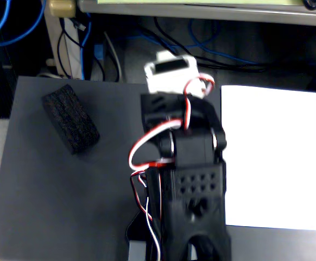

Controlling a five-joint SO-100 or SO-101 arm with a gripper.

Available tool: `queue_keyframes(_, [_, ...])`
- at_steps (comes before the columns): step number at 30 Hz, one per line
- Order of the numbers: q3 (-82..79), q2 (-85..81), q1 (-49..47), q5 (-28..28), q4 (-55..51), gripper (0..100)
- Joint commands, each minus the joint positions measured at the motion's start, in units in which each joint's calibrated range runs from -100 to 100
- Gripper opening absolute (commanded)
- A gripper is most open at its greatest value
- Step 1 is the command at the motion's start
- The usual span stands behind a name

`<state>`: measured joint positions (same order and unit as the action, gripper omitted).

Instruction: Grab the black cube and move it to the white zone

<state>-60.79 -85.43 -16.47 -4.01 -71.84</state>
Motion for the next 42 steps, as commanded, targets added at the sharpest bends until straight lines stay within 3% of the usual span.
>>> queue_keyframes(1, [12.64, 16.51, -4.21, -0.07, -0.20, 2])
queue_keyframes(12, [30.32, 49.11, -20.69, -3.37, -0.63, 2])
queue_keyframes(22, [53.62, 64.48, -33.64, -9.19, -21.12, 2])
queue_keyframes(31, [56.16, 70.36, -36.22, -17.26, -27.38, 2])
queue_keyframes(42, [55.17, 78.42, -36.00, -25.64, -27.56, 2])
